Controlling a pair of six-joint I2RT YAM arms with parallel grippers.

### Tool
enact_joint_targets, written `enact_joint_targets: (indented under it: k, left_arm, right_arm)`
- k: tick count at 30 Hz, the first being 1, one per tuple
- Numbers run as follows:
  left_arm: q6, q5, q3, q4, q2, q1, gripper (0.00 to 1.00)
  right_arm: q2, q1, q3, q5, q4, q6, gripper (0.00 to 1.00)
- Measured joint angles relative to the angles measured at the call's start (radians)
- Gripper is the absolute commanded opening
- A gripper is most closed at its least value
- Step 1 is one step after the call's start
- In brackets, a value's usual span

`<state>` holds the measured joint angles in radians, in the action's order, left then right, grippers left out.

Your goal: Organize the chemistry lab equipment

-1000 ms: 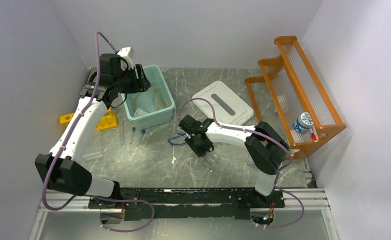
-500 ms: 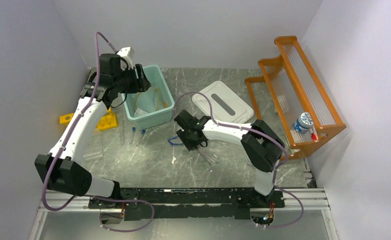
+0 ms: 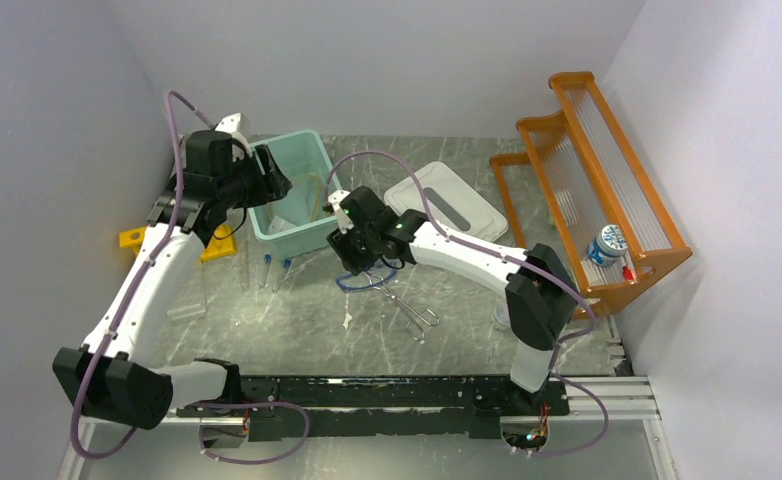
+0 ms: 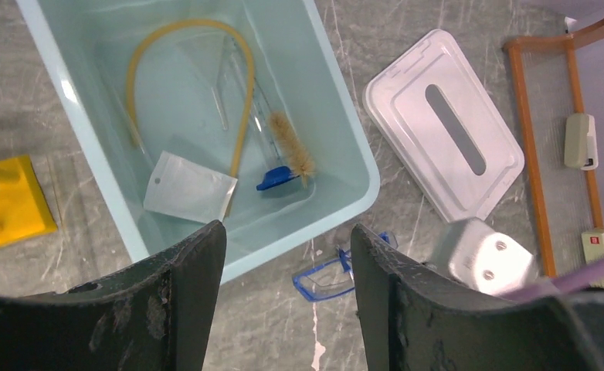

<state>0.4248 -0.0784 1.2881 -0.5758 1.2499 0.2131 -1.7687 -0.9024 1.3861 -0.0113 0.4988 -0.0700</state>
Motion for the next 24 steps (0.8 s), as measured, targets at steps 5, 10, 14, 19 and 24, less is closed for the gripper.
enact_joint_targets:
  k: [5, 10, 14, 19, 24]
  left_arm:
    - [0.045, 0.015, -0.043, -0.004, -0.056, 0.000, 0.64]
    - [0.064, 0.015, -0.053, -0.005, -0.061, 0.000, 0.64]
    - [0.069, 0.015, -0.055, -0.005, -0.061, 0.000, 0.64]
    - [0.071, 0.015, -0.055, -0.005, -0.061, 0.000, 0.64]
    - [0.071, 0.015, -0.055, -0.005, -0.061, 0.000, 0.64]
  right_arm:
    - [-0.085, 0.000, 0.023, -0.089, -0.010, 0.076, 0.43]
    - [-0.158, 0.000, 0.036, -0.138, 0.024, 0.137, 0.43]
    - [-0.183, 0.000, 0.041, -0.149, 0.042, 0.169, 0.43]
    - [-0.194, 0.000, 0.047, -0.155, 0.059, 0.191, 0.46]
    - [-0.187, 0.003, 0.080, -0.155, 0.068, 0.183, 0.62]
